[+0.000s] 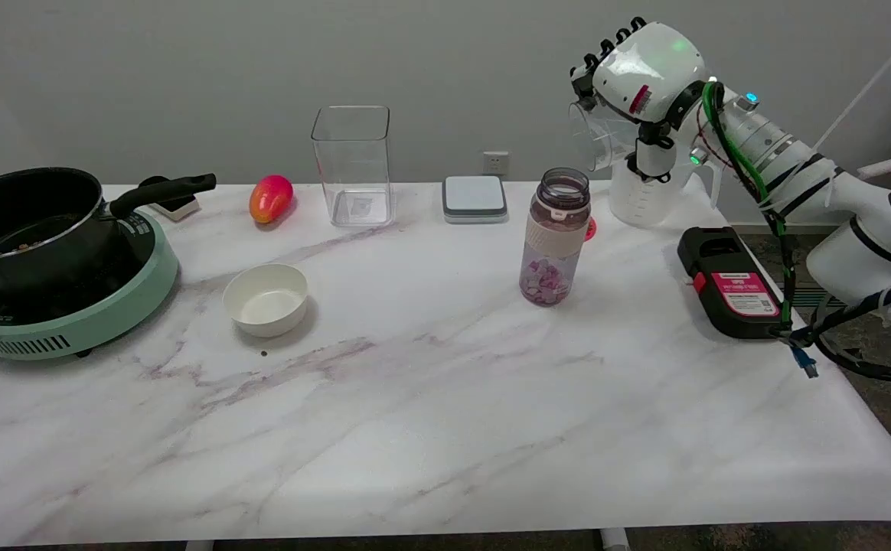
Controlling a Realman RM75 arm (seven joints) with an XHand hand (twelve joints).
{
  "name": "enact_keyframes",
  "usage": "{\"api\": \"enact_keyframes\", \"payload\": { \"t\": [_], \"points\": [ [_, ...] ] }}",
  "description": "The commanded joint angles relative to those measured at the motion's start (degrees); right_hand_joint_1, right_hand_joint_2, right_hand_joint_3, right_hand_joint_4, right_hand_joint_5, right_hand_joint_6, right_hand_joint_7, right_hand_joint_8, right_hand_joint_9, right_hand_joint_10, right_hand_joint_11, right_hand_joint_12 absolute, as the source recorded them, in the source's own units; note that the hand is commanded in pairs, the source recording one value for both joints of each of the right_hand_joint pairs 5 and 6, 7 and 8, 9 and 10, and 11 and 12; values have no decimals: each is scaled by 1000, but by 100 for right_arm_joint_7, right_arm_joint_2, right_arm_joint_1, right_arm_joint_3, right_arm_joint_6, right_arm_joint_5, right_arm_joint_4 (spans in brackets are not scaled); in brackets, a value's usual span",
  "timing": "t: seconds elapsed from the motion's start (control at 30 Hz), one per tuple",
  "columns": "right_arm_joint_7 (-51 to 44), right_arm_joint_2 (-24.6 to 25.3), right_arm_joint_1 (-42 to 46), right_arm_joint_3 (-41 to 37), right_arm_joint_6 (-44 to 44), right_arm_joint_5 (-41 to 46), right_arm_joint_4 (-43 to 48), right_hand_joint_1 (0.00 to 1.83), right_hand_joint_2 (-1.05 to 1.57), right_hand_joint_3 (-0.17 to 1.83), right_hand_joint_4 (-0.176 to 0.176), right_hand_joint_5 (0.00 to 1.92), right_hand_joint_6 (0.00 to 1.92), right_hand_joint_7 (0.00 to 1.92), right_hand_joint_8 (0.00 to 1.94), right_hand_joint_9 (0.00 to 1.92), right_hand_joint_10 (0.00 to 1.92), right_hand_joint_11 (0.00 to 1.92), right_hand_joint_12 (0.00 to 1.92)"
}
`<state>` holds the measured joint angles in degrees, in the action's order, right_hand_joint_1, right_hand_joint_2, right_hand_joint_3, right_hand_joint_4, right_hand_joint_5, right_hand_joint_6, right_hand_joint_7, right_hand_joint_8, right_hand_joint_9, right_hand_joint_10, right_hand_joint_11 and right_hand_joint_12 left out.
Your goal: Place the measuring cup onto the table.
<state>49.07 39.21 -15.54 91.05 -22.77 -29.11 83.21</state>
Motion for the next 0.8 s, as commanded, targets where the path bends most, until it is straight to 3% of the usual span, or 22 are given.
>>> {"api": "enact_keyframes", "payload": {
  "t": [0.03, 0.23, 0.47, 0.57, 0.67, 0.8],
  "points": [
    [97, 52, 125, -105, 154, 181, 67, 1472, -205, 1668, 0, 972, 972, 1256, 1256, 1260, 1260, 1026, 1026],
    [-279, 412, 1076, -1158, 239, 1542, 621, 1467, -166, 1630, 0, 980, 980, 1271, 1271, 1279, 1279, 1053, 1053],
    [-942, 1763, 2716, -2533, 480, 3324, 1978, 1471, -136, 1608, 0, 951, 951, 1275, 1275, 1292, 1292, 1049, 1049],
    [-1266, 2528, 3191, -2612, 576, 4047, 2307, 1479, -135, 1599, 0, 918, 918, 1269, 1269, 1284, 1284, 1049, 1049],
    [-1813, 3219, 3496, -2433, 93, 4749, 2212, 1484, -17, 1492, 0, 956, 956, 1300, 1300, 1317, 1317, 1082, 1082],
    [-2868, 3704, 3759, -2035, -665, 5712, 2003, 1477, 85, 1398, 0, 990, 990, 1330, 1330, 1345, 1345, 1120, 1120]
  ]
}}
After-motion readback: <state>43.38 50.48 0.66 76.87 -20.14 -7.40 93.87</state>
